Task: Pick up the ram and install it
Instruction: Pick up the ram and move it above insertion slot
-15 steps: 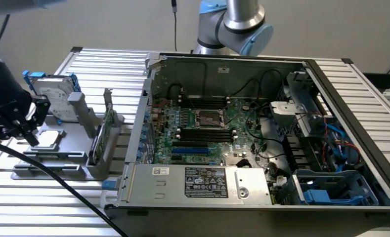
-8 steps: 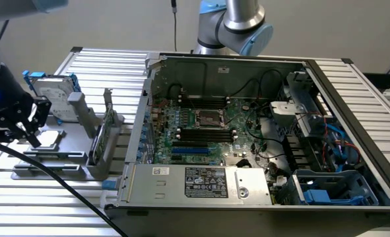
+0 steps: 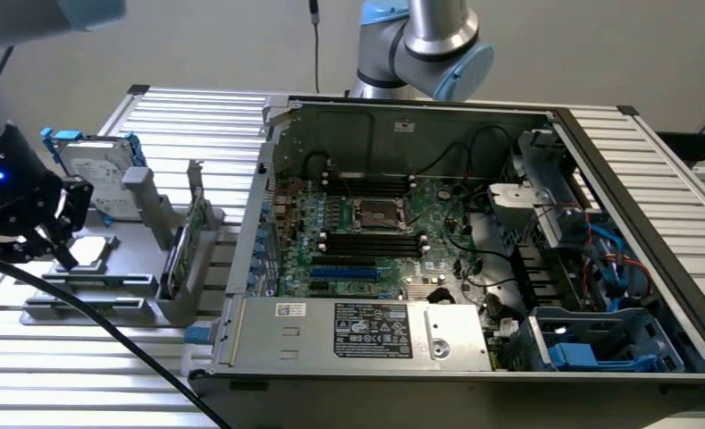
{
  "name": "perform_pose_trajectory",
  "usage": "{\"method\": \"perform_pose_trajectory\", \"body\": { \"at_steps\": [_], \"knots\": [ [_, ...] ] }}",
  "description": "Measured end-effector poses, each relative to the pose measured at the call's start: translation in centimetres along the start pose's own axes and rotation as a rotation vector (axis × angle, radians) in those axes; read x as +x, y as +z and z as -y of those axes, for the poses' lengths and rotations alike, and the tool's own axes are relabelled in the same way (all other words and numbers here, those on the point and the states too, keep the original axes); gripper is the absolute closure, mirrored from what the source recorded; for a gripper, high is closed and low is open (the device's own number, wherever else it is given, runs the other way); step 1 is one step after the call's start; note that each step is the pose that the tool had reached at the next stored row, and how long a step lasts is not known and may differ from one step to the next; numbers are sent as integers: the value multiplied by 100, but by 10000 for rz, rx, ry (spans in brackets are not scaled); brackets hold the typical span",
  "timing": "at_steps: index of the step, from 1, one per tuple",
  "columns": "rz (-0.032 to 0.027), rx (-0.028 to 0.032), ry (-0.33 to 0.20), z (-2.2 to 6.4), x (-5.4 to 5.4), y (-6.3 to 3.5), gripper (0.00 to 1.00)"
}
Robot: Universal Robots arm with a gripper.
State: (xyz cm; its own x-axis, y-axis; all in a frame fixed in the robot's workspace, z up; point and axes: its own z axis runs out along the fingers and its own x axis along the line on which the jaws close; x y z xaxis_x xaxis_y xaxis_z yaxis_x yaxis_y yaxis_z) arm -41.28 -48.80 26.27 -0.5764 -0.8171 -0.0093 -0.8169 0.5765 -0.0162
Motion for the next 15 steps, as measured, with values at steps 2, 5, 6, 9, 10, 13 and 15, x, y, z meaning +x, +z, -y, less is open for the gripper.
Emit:
{"method": "perform_pose_trajectory", "body": {
  "at_steps": [2,5,6,9,10,13,15],
  "knots": [
    [5,-5,-371,0,0,14,89],
    [13,-12,-909,-1,0,35,89],
    [16,-14,-1096,-1,0,42,89],
    [20,-24,-1635,-1,1,61,89],
    [23,-28,-1830,-1,1,67,89],
    [24,-45,-2371,-2,1,84,89],
    [15,-72,-2730,-1,1,92,89]
  ]
}}
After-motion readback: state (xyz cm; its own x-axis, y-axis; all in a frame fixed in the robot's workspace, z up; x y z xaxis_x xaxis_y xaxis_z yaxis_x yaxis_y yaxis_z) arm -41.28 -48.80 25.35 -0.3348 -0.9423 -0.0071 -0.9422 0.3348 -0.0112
